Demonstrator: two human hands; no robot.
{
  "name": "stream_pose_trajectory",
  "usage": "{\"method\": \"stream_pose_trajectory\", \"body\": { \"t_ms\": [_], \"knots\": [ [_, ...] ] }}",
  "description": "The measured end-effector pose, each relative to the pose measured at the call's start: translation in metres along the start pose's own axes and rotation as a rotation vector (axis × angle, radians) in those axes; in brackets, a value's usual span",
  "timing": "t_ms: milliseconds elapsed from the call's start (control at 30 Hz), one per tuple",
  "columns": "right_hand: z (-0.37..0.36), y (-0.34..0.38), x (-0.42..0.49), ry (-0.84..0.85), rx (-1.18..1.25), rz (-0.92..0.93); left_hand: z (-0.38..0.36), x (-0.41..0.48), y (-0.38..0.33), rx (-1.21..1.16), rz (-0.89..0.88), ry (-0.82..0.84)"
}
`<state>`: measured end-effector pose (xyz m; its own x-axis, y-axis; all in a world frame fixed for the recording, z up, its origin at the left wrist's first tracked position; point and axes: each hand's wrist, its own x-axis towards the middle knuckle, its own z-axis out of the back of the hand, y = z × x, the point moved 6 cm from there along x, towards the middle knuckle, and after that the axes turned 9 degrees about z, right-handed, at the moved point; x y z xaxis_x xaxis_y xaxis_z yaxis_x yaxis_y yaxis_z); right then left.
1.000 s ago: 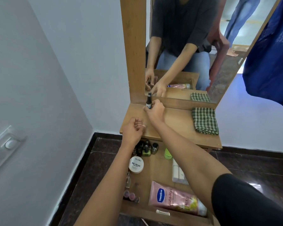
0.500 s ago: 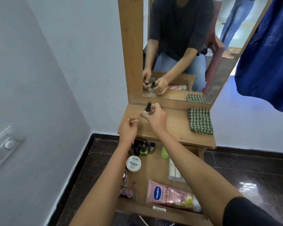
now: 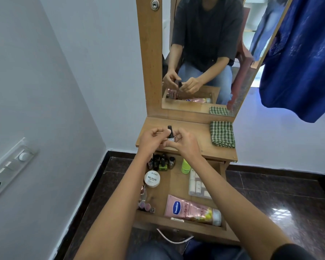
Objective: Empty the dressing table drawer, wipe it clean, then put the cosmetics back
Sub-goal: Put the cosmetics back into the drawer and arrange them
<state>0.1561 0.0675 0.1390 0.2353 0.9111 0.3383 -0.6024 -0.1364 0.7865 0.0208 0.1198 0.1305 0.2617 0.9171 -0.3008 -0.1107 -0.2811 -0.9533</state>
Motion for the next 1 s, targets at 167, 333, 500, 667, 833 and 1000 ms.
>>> {"method": "stream_pose_trajectory", "body": {
  "t_ms": [167,333,500,667,833,1000],
  "knots": [
    [0.006,0.010,-0.018,0.012,0.137,-0.001,-0.001,-0.016,-0.011,0.081,-0.065,0.043],
    [0.004,0.004,-0.035,0.029,0.242,-0.084,0.000,-0.025,-0.015,0.195,-0.107,0.040],
    [-0.005,-0.009,-0.055,-0.036,0.226,-0.161,-0.005,-0.030,0.001,0.238,-0.112,0.039],
    [-0.024,-0.031,-0.094,-0.153,0.185,-0.275,-0.014,-0.036,0.044,0.337,-0.117,0.024],
    [-0.040,-0.052,-0.113,-0.096,0.158,-0.303,-0.019,-0.042,0.069,0.452,-0.142,0.010],
    [-0.049,-0.066,-0.113,0.017,0.296,-0.393,-0.018,-0.030,0.083,0.432,-0.066,0.100]
  ]
}}
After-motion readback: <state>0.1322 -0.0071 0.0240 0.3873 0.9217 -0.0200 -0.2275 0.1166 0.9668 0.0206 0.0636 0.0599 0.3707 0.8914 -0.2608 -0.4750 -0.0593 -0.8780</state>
